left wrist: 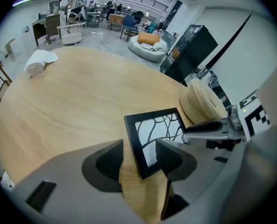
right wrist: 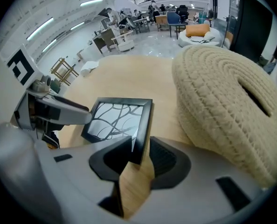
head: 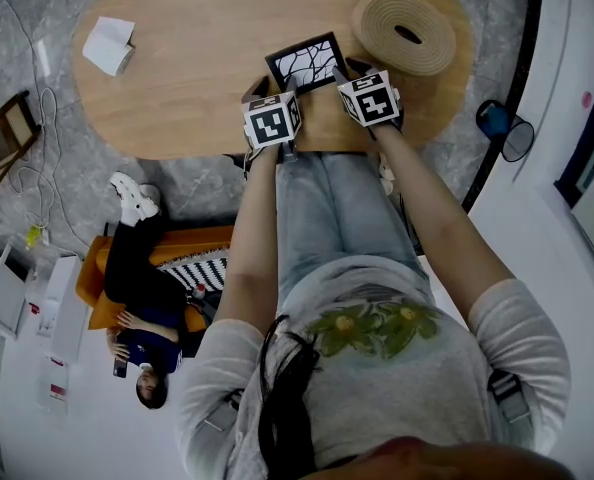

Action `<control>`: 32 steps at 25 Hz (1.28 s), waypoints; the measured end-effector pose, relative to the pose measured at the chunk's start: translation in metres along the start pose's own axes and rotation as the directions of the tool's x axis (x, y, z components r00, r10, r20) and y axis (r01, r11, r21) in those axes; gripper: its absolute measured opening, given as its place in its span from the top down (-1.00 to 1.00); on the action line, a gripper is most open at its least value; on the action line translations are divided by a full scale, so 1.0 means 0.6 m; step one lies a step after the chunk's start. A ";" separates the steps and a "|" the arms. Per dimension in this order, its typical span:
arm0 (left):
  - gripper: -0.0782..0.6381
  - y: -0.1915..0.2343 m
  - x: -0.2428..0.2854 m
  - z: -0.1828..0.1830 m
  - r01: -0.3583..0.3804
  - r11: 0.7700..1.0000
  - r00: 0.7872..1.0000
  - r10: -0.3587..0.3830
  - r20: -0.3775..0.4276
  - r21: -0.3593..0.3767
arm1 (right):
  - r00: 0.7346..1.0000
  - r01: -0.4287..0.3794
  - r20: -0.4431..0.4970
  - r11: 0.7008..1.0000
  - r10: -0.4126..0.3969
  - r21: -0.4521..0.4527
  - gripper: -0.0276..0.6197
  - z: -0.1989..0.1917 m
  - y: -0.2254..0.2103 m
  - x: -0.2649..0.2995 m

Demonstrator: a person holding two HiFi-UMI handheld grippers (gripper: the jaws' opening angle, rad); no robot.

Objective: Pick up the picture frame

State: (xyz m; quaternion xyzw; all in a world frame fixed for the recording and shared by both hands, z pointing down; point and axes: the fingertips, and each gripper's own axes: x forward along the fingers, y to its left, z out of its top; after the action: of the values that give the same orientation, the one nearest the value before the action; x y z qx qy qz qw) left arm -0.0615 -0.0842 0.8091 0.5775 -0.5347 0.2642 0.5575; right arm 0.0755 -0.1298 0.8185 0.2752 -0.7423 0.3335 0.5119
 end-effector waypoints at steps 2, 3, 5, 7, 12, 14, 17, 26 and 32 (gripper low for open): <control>0.15 0.000 0.002 -0.002 -0.003 1.000 1.000 0.003 -0.002 -0.003 | 1.000 -0.002 -0.002 1.000 0.002 -0.003 0.53 -0.001 -0.001 0.001; 0.15 0.001 0.003 -0.003 -0.005 1.000 1.000 0.005 -0.001 -0.004 | 1.000 -0.003 -0.004 1.000 0.003 -0.005 0.53 -0.001 -0.001 0.002; 0.17 0.002 0.004 -0.005 -0.013 1.000 1.000 0.013 0.002 -0.003 | 1.000 -0.004 -0.007 1.000 0.004 -0.014 0.54 -0.003 0.000 0.003; 0.27 0.006 0.004 -0.004 -0.031 1.000 0.999 0.031 0.012 0.007 | 1.000 -0.004 -0.009 1.000 0.003 -0.025 0.56 -0.004 0.002 0.004; 0.36 0.015 0.005 -0.004 -0.064 0.998 0.998 0.063 0.014 0.023 | 1.000 -0.017 -0.003 1.000 0.017 -0.010 0.59 -0.004 0.004 0.004; 0.36 0.015 0.007 -0.006 -0.063 0.998 0.998 0.063 0.011 0.019 | 0.999 -0.035 -0.001 0.999 0.035 0.002 0.59 -0.004 0.004 0.003; 0.37 0.014 0.009 -0.005 -0.065 0.998 0.998 0.065 0.008 0.022 | 0.999 -0.053 -0.004 0.999 0.053 -0.003 0.59 -0.003 0.004 0.006; 0.49 0.006 0.012 -0.004 -0.082 0.996 0.996 0.082 0.018 0.027 | 0.998 -0.058 0.003 0.998 0.058 -0.018 0.59 -0.002 0.004 0.007; 0.49 0.005 0.012 -0.005 -0.074 0.997 0.997 0.074 0.009 0.008 | 0.998 -0.063 0.002 0.997 0.064 -0.039 0.59 0.000 0.004 0.004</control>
State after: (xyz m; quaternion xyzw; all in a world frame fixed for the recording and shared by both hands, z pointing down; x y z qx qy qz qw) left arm -0.0613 -0.0830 0.8176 0.5608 -0.5569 0.2842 0.5427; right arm 0.0731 -0.1284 0.8206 0.2422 -0.7579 0.3347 0.5049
